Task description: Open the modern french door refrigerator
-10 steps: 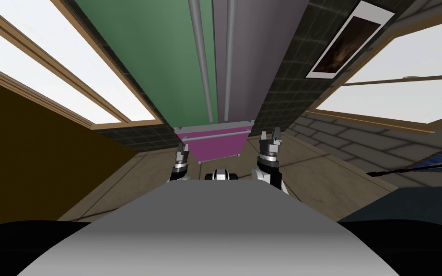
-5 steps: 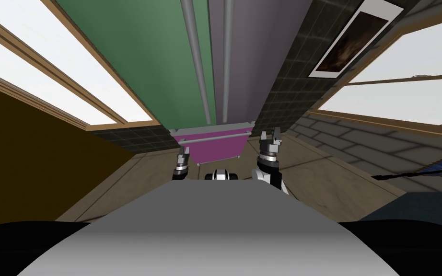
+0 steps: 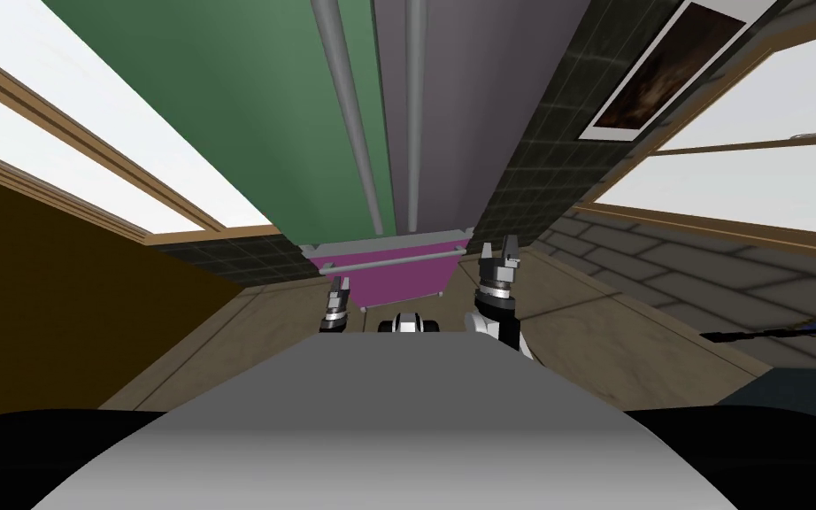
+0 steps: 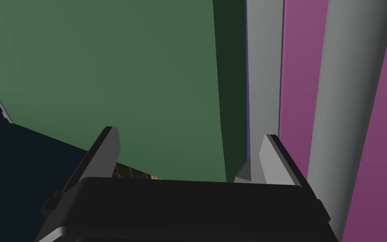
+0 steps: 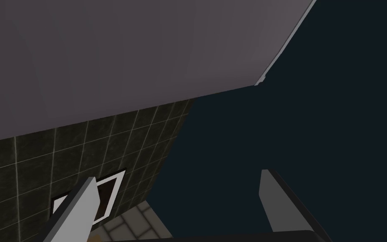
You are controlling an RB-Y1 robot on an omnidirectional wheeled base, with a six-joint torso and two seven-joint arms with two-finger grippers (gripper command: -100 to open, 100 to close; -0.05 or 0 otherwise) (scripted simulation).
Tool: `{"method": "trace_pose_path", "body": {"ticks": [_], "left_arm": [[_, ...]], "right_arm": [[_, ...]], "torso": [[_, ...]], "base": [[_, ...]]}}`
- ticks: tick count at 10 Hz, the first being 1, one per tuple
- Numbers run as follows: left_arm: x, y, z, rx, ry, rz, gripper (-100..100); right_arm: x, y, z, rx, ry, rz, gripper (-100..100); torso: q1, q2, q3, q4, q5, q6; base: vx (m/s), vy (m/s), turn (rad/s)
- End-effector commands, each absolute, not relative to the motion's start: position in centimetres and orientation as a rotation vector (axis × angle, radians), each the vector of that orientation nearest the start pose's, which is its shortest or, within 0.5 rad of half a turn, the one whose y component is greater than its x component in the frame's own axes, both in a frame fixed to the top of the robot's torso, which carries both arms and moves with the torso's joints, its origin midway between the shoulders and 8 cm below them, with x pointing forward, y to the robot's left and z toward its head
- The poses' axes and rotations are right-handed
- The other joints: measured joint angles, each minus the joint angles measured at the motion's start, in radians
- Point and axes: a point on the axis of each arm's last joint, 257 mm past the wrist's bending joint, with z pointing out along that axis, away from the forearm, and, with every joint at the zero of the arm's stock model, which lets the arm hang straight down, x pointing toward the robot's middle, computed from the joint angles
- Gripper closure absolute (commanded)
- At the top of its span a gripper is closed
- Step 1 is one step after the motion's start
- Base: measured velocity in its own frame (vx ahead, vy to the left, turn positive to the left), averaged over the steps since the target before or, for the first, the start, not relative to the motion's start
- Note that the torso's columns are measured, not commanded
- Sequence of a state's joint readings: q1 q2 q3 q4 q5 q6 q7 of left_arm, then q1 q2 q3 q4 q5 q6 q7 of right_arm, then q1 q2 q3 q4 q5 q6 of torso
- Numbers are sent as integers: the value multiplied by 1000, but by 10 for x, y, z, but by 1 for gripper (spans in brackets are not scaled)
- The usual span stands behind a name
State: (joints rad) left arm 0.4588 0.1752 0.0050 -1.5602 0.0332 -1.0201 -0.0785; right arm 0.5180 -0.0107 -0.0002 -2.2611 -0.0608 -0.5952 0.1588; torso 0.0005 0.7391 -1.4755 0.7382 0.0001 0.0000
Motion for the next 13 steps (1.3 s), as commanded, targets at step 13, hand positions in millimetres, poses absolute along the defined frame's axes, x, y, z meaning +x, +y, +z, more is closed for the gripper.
{"method": "trace_pose_path", "body": {"ticks": [13], "left_arm": [[293,309,-267,-752,876,-1181,-100]], "right_arm": [[328,-286,28,585,577,1196,0]], "torso": [[-1,-2,-1,-1,0,0]], "base": [[110,-35,6]]}}
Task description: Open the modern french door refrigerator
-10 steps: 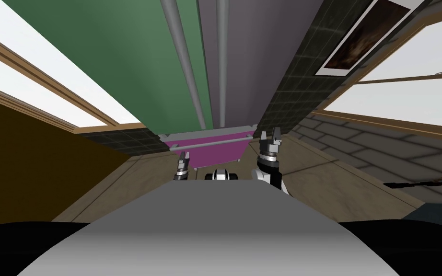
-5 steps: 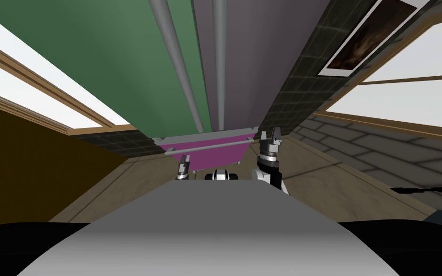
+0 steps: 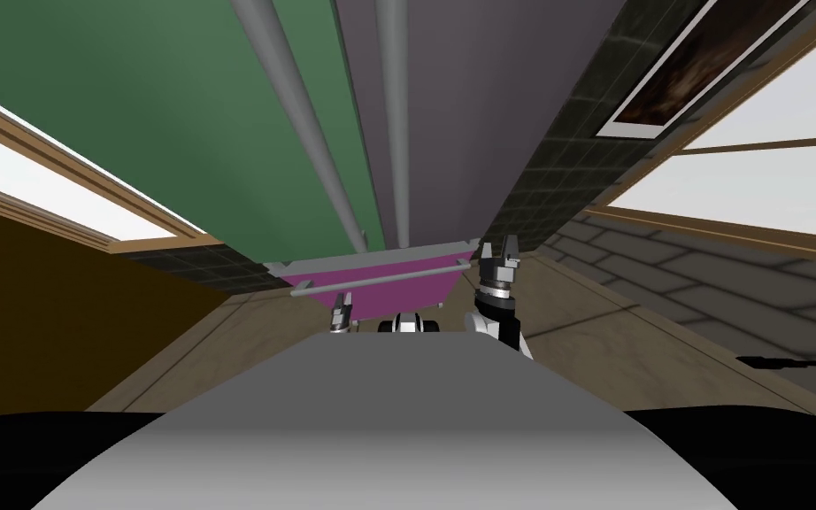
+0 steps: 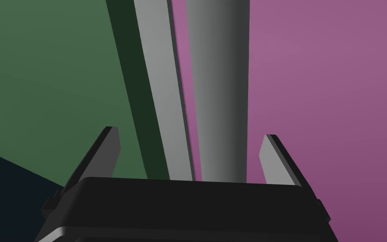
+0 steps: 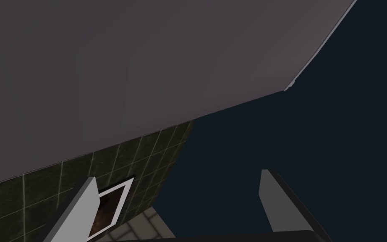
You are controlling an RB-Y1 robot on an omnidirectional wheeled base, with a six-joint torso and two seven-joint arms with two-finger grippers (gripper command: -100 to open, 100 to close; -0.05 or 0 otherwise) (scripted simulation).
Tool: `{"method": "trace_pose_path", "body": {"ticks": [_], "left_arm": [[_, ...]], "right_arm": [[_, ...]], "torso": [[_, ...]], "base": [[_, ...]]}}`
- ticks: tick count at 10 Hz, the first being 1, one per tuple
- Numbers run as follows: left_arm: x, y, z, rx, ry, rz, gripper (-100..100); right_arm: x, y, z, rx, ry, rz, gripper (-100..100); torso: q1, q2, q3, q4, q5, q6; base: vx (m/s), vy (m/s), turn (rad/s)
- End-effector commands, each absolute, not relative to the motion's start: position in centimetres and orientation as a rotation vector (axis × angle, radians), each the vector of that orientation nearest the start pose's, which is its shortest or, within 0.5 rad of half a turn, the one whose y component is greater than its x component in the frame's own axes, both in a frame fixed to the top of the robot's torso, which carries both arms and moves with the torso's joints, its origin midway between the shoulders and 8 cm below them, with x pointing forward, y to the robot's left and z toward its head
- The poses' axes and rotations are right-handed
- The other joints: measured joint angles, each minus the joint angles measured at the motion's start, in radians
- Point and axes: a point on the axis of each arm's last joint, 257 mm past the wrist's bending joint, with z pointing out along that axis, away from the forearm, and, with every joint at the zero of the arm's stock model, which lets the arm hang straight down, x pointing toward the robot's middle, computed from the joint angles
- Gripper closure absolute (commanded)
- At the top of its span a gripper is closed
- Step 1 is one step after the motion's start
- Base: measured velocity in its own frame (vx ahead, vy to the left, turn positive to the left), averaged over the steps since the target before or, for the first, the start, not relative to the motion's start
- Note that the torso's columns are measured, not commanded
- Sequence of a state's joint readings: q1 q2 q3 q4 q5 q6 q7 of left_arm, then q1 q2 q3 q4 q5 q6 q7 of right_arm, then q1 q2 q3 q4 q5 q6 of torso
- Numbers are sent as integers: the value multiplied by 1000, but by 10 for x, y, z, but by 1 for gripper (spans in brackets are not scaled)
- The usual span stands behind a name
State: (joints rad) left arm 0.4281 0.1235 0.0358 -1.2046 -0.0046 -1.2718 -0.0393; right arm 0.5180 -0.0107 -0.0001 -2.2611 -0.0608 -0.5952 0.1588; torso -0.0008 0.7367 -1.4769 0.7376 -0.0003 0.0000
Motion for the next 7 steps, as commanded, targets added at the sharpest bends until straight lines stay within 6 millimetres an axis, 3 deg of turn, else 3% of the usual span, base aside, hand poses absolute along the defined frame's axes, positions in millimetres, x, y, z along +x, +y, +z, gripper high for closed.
{"method": "trace_pose_path", "body": {"ticks": [1,5,7], "left_arm": [[290,306,-272,-767,869,-1183,-100],[283,288,-284,-835,816,-1198,-100],[294,294,-278,-825,824,-1197,-100]], "right_arm": [[328,-286,28,585,577,1196,0],[328,-286,28,585,577,1196,0],[328,-286,28,585,577,1196,0]], "torso": [[1,0,0,0,0,0],[1,3,2,1,0,0],[1,3,2,1,0,0]], "base": [[117,-26,4],[69,-18,3],[7,-12,5]]}}
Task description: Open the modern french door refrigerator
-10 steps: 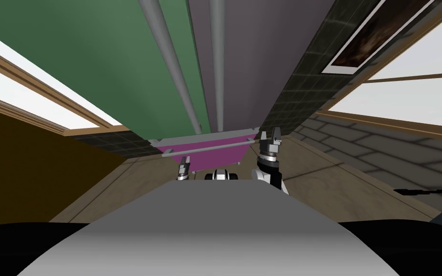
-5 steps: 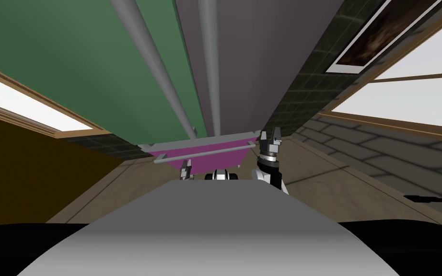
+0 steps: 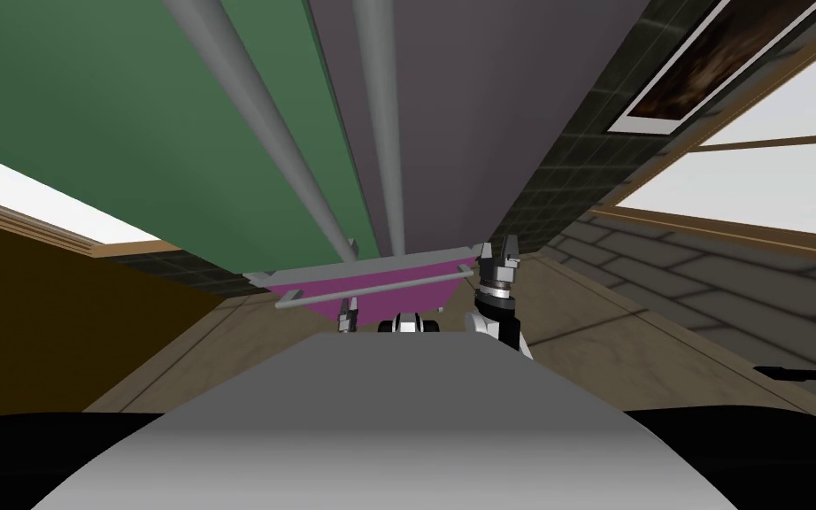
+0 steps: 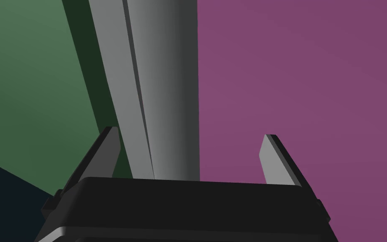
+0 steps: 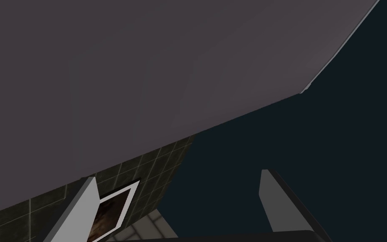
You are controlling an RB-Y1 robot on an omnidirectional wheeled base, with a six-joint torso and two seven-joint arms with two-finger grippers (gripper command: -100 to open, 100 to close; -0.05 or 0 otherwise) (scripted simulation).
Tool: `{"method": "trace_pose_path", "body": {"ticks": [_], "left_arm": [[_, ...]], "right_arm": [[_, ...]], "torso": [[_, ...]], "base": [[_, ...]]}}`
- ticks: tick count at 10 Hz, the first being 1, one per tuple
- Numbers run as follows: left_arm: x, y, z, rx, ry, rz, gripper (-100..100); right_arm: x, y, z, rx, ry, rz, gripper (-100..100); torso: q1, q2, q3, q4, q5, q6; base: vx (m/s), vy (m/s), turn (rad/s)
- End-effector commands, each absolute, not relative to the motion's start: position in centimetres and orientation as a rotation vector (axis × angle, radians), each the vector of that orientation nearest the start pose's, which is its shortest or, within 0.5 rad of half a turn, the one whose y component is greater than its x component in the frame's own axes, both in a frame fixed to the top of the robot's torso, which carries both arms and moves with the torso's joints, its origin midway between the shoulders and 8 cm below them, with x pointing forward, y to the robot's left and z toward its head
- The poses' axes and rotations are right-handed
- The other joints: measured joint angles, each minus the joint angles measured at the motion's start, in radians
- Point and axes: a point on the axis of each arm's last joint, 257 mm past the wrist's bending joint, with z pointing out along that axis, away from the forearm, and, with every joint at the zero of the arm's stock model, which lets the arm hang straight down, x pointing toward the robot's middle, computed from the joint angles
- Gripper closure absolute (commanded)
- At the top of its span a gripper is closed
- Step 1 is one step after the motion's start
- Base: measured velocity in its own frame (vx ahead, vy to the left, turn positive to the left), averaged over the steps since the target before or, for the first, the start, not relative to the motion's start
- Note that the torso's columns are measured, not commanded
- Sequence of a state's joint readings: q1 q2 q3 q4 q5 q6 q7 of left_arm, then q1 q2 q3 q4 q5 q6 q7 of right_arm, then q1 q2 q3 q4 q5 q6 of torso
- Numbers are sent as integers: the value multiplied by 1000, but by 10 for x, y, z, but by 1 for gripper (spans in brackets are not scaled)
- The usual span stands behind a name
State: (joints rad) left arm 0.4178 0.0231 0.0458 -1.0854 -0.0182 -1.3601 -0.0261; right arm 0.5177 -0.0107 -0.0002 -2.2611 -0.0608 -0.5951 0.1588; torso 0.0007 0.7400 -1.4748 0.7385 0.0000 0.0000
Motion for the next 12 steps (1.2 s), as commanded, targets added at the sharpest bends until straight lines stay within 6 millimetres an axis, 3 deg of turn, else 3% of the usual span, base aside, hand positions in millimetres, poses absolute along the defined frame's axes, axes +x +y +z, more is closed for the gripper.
{"method": "trace_pose_path", "body": {"ticks": [1,5,6,7,11,12], "left_arm": [[297,295,-276,-825,824,-1197,-100],[317,304,-264,-824,825,-1199,-100],[313,302,-266,-822,824,-1199,-100],[304,298,-272,-825,825,-1198,100],[284,289,-283,-826,823,-1196,100],[290,291,-278,-815,814,-1202,100]], "right_arm": [[328,-286,28,585,577,1196,0],[328,-286,28,585,577,1196,0],[328,-286,28,585,577,1196,0],[328,-286,28,585,577,1196,0],[328,-286,28,585,577,1196,0],[328,-286,28,585,577,1196,0]], "torso": [[-1,0,0,0,0,0],[0,-2,-1,-1,0,0],[0,-2,-1,-1,0,0],[0,-2,-1,-1,0,0],[6,-10,-4,-6,5,0],[4,-9,-4,-5,4,0]], "base": [[-6,-22,7],[-10,-19,5],[-3,-8,1],[7,14,-5],[8,26,-9],[0,0,0]]}}
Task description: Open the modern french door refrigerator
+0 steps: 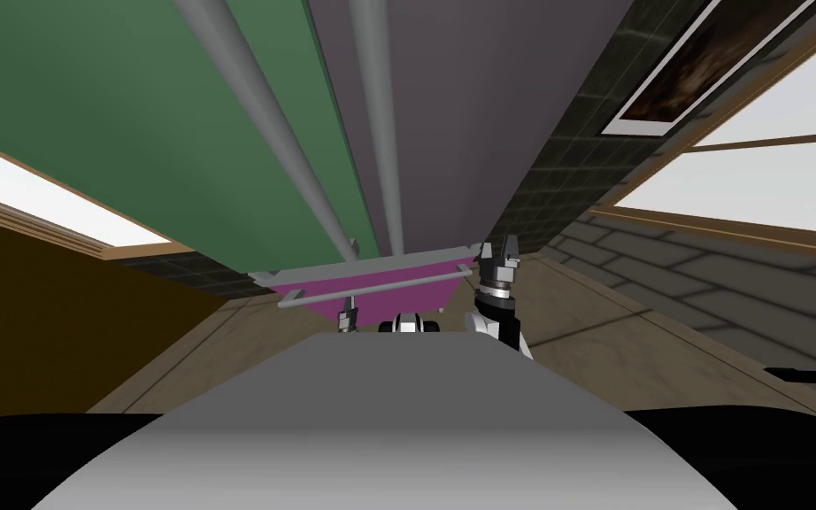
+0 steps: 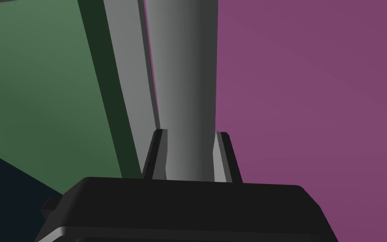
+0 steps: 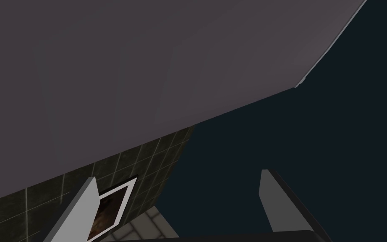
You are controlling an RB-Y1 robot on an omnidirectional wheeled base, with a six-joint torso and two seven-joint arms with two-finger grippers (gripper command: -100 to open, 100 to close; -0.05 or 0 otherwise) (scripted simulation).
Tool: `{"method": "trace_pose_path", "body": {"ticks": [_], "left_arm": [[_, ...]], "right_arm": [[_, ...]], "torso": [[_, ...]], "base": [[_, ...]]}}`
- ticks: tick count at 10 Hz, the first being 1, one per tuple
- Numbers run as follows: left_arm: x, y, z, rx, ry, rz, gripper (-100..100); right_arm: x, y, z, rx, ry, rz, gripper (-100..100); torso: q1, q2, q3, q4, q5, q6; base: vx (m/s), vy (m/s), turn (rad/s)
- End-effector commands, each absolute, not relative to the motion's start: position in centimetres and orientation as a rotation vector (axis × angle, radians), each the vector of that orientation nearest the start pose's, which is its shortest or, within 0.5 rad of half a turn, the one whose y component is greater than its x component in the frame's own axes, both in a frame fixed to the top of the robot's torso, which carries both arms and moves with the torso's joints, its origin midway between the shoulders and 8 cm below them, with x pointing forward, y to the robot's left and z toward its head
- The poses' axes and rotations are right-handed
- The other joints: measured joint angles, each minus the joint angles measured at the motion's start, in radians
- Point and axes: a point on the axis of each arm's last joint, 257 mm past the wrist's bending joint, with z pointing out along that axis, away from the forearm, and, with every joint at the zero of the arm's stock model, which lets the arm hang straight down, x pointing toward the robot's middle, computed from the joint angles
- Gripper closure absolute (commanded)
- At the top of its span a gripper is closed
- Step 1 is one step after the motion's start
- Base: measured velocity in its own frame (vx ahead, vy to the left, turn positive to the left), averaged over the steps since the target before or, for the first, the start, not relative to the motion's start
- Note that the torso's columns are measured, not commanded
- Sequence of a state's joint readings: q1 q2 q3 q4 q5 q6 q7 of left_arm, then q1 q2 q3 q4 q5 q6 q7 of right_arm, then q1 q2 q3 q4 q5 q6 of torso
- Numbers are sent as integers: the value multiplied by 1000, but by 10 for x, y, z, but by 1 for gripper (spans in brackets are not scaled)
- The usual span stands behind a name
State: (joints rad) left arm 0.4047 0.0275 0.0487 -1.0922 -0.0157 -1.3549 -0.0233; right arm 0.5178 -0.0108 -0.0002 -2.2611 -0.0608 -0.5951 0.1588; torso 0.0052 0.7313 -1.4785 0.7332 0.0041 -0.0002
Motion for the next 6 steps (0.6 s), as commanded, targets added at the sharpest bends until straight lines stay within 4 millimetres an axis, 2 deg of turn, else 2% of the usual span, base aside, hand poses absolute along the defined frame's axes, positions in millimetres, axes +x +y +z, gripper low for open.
{"method": "trace_pose_path", "body": {"ticks": [1,4,6], "left_arm": [[294,293,-275,-813,817,-1206,100],[306,299,-269,-819,829,-1207,100],[312,302,-266,-822,834,-1208,100]], "right_arm": [[328,-286,28,585,577,1196,0],[328,-286,28,585,577,1196,0],[329,-286,28,585,577,1196,0]], "torso": [[-1,2,1,2,-2,0],[-11,15,6,9,-8,0],[-5,8,3,6,-4,0]], "base": [[-63,-37,28],[-137,-56,28],[-124,-23,16]]}}
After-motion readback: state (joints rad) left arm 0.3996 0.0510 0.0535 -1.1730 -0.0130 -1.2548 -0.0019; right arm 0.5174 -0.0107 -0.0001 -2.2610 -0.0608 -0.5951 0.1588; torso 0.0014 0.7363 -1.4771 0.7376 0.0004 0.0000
